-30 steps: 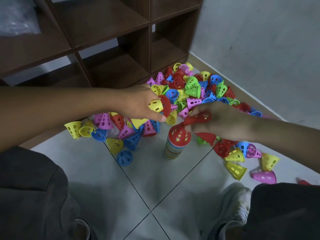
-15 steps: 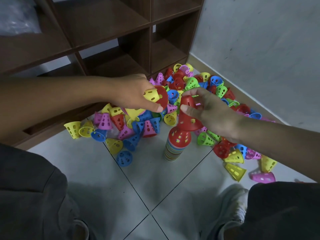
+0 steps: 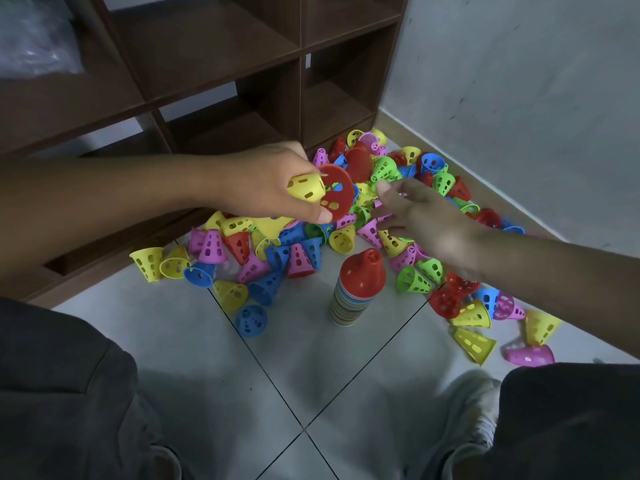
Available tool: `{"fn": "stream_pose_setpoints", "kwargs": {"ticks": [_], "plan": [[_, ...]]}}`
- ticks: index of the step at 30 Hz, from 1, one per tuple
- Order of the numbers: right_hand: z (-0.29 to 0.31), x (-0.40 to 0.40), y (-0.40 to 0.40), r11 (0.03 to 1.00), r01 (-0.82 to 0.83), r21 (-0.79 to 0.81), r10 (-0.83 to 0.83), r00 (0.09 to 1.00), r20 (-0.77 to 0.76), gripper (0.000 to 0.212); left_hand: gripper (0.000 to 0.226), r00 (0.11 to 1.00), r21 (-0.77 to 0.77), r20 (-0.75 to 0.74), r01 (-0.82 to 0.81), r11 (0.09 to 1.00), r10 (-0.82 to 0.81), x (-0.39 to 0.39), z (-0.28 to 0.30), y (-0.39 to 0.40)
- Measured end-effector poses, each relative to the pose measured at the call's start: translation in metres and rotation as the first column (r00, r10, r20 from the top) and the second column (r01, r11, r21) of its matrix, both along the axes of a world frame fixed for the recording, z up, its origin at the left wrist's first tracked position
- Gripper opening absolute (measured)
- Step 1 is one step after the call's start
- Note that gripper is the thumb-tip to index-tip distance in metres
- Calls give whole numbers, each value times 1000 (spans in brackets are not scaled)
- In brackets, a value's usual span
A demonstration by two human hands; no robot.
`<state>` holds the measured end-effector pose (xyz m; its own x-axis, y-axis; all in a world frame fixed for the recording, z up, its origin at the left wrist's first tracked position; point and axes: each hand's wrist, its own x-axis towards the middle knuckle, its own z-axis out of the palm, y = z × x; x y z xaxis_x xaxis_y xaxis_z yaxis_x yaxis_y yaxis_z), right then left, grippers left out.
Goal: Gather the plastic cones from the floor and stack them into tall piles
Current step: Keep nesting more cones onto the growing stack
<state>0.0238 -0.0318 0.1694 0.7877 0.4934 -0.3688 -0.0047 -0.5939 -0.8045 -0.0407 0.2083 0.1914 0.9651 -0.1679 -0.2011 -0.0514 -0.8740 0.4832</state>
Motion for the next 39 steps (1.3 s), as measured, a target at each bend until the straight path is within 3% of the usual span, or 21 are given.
{"fn": "stream_pose_setpoints", "kwargs": {"ticks": [3,7,12,16,23,26,28,32,35,39], "plan": [[5,2,2,988,107,110,-85,978,-192,56,45,997,-23,54,60,998,-59,-4,5,-10],[12,0,3,961,126,245,-12,907,-422,62,47,975,-33,163,156,987,-149,-8,9,-23],[17,1,4,918,180,353,30,856,-515,56,47,959,-15,230,172,985,-164,-10,10,-25],[20,4,2,891,213,402,42,841,-540,55,51,964,-113,241,144,983,-114,-11,14,-22],[15,6,-6,897,237,374,-40,885,-464,50,38,988,-362,150,20,932,37,-17,15,-27],[9,6,-12,955,140,262,-54,949,-311,58,34,986,-378,143,-24,925,84,-17,14,-24],[5,2,-15,990,-10,142,34,986,-164,65,36,985,-412,125,-60,909,122,-15,14,-21],[-5,-9,-19,971,-235,43,236,972,0,75,36,982,-437,89,-111,892,166,-14,15,-18],[-13,-15,-21,940,-341,-21,341,934,103,88,38,983,-437,74,-119,892,168,-15,15,-20],[-19,-16,-23,881,-417,-225,455,876,159,103,39,986,-452,42,-127,883,163,-19,15,-25]]}}
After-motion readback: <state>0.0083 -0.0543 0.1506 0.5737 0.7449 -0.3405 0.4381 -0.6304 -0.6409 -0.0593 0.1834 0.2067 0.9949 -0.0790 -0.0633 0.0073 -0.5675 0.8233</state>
